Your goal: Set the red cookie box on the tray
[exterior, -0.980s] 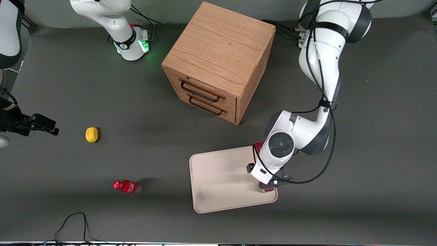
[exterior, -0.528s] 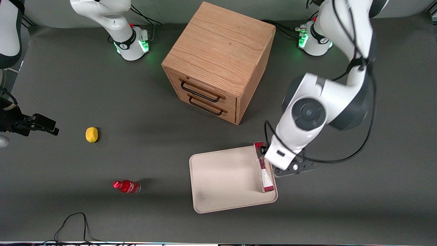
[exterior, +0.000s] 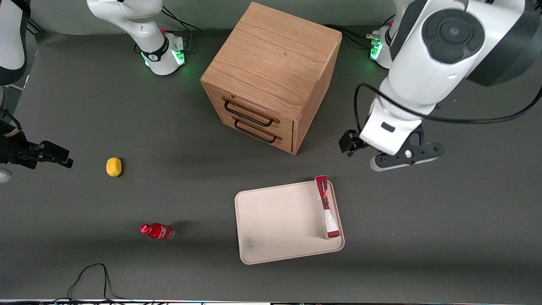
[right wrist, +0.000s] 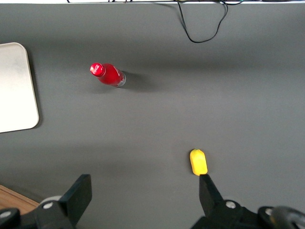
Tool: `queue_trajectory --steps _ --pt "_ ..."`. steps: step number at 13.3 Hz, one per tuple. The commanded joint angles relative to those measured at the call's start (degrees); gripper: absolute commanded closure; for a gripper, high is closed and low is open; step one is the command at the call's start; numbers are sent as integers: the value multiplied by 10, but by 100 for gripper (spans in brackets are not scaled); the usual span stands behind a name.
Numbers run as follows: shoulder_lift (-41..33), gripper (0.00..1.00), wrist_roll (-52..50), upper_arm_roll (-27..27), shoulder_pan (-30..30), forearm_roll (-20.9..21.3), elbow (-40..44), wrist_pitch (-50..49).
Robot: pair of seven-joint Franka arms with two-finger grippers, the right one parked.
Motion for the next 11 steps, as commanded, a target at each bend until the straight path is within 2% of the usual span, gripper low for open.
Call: queue_trajectory --steps 1,3,7,11 --pt "-32 0 5 -2 17 7 -29 -5" --pt "-67 0 55 -4 43 7 -73 -1" --pt "-165 0 191 -4 133 6 -198 34" --pt "-216 0 307 -4 205 -2 -256 51"
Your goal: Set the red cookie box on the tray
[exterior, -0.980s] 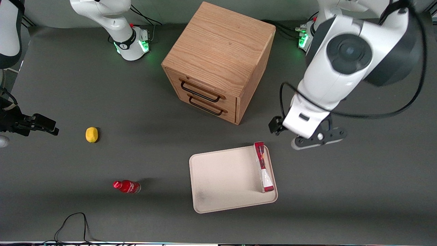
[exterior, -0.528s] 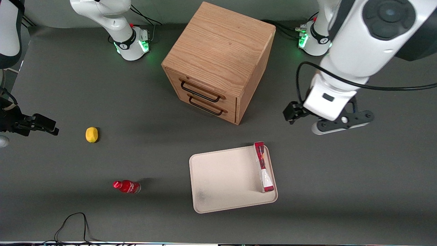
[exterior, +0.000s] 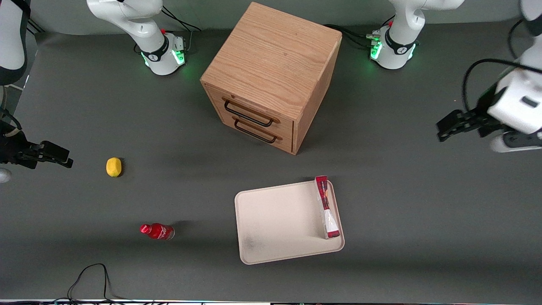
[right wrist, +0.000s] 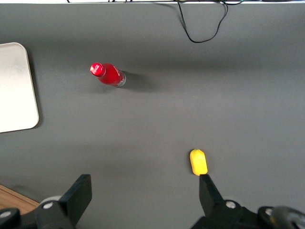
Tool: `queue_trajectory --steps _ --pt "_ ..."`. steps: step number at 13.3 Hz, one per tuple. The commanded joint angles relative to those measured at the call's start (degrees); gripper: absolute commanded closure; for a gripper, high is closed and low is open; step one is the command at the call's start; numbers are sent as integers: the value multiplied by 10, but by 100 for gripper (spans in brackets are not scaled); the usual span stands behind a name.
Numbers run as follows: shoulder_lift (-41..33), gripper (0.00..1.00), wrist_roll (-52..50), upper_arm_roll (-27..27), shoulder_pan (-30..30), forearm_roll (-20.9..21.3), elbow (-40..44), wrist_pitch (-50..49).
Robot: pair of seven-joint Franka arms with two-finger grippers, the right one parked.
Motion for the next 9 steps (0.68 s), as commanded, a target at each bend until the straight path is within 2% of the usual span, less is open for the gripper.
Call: queue_trajectory --steps 1,3,9 --pt "-59 0 77 -8 38 -5 -89 50" --pt "-82 0 94 -4 46 -4 -127 69" --pt "-97 0 109 -5 49 4 -144 80"
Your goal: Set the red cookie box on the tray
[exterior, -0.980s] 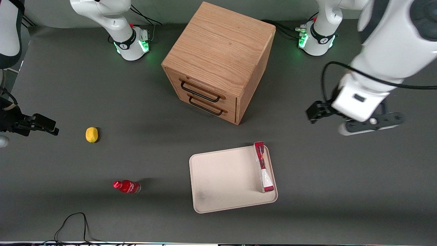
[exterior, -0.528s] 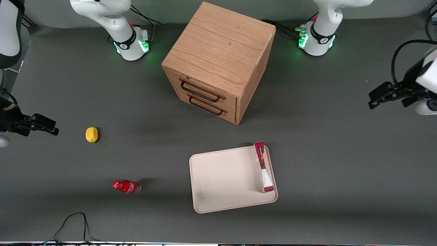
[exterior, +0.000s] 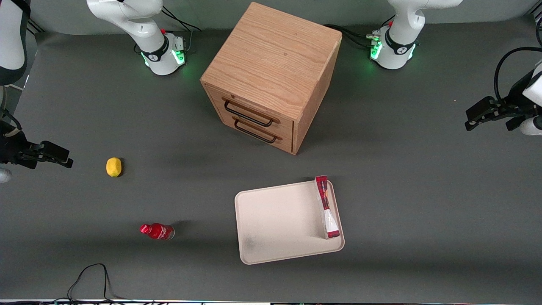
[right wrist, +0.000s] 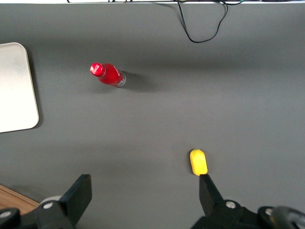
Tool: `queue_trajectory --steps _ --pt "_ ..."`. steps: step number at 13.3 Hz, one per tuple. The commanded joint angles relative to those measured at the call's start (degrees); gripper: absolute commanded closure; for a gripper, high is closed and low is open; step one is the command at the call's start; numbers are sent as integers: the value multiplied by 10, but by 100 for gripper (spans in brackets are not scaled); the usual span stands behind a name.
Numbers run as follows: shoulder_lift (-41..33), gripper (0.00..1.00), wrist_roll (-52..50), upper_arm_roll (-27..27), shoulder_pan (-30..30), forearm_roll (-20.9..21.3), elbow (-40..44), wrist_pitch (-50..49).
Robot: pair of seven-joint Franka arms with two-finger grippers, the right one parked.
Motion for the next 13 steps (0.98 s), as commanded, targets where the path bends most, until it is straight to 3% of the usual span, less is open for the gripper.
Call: queue_trajectory --steps 1,3,13 --pt "-36 0 5 -11 12 5 -33 16" --pt "-41 0 2 -49 38 5 -33 9" --pt "-36 0 -29 -13 3 4 -30 -19"
